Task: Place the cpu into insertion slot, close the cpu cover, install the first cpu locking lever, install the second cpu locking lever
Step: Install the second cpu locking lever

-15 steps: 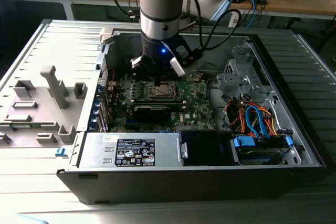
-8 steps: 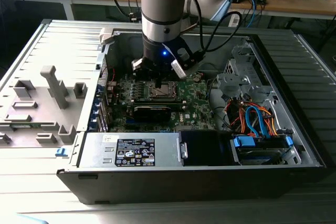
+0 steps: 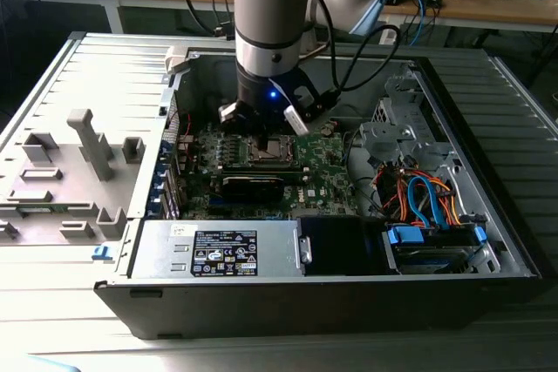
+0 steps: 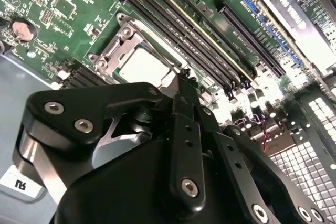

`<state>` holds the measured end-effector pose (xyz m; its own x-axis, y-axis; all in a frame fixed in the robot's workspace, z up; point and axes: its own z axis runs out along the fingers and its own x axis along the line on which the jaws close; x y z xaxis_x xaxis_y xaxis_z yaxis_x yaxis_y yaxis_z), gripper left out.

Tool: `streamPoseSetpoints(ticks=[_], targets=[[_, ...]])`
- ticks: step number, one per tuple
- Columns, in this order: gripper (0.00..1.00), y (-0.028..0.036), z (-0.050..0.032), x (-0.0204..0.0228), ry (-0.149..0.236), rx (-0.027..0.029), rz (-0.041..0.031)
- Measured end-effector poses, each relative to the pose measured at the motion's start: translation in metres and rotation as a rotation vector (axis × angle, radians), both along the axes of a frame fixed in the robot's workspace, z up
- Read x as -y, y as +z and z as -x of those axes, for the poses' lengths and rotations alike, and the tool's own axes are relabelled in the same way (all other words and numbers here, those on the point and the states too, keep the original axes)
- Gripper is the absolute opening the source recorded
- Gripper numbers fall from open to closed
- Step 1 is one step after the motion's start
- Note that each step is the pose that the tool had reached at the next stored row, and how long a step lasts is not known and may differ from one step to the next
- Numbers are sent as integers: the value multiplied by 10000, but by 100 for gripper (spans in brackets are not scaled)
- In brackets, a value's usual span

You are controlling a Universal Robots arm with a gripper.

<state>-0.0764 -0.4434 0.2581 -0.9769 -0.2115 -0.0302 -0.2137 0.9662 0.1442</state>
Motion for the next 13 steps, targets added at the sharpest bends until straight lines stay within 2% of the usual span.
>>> streamPoseSetpoints(ticks=[6,10,13], targets=[[11,-42,20,81,0,1,-8],[11,-108,26,85,1,0,-32],[11,-170,63,85,1,0,-33]])
